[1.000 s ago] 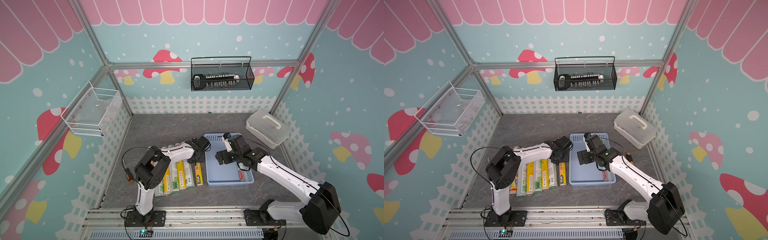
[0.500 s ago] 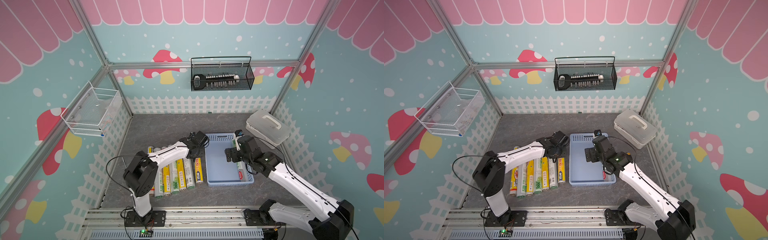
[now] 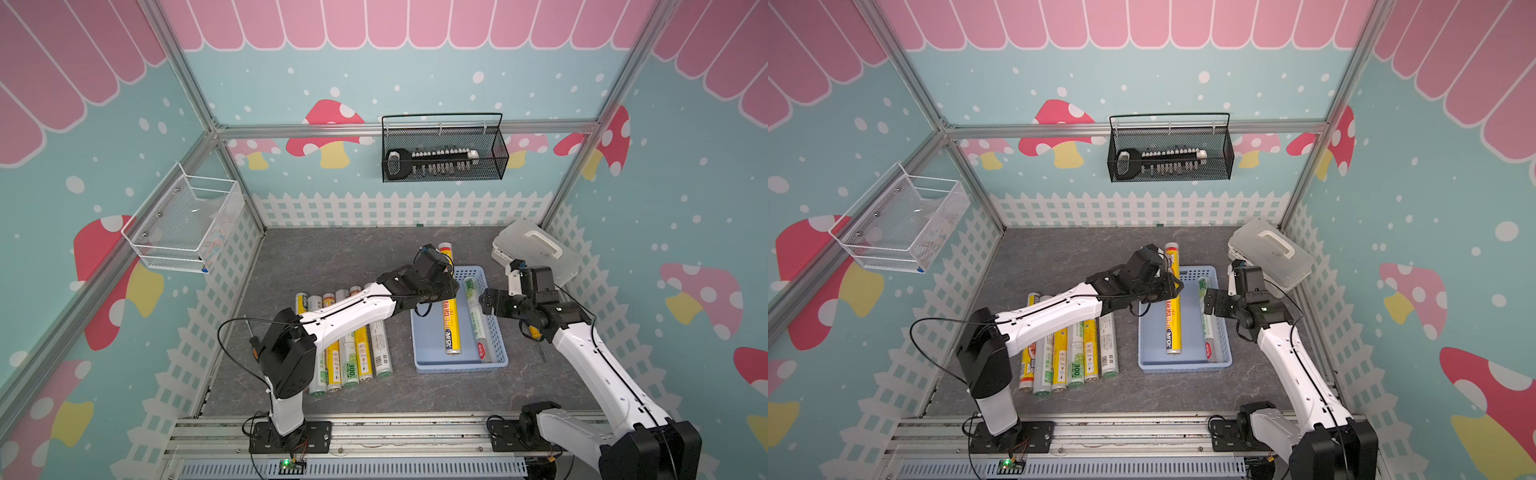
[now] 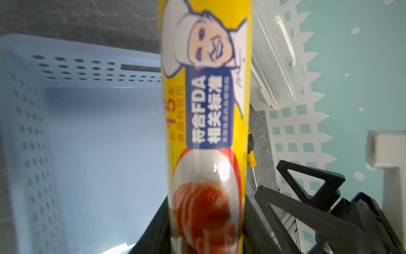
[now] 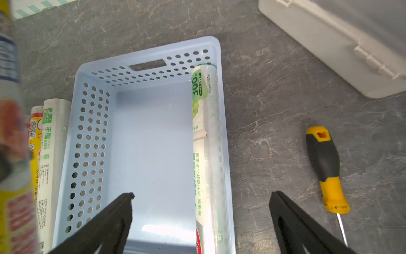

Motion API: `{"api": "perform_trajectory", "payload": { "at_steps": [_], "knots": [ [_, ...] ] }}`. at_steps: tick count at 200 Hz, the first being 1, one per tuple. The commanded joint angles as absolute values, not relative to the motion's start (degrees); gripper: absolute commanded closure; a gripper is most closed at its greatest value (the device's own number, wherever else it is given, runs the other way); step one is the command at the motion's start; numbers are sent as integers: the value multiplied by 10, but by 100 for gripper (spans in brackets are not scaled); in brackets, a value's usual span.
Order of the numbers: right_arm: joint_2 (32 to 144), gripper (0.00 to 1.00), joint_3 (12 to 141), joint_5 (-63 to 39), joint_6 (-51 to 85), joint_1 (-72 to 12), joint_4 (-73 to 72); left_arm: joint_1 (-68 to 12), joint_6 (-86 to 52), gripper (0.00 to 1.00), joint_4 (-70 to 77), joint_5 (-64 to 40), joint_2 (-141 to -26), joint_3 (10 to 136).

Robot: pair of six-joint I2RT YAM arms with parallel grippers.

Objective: Put the plastic wrap into the basket
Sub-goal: Pick up the plastic wrap from the center of the board, then place the plastic wrap in the basket.

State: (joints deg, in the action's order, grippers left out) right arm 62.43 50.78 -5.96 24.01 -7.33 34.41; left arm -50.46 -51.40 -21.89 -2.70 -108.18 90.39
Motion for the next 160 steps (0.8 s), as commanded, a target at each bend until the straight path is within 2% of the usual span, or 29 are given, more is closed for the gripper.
{"api": "perform_trajectory", "payload": {
  "at_steps": [1, 63, 160],
  "knots": [
    [622, 0, 494, -98, 233, -53, 353, -509, -549, 90, -192, -58, -1111, 933],
    [638, 0, 470, -160, 223, -24, 336, -512, -566, 89, -184, -79, -1195, 974],
    [625, 1, 430, -139, 212, -23, 326, -512, -594, 87, -186, -97, -1270, 1004]
  ]
}}
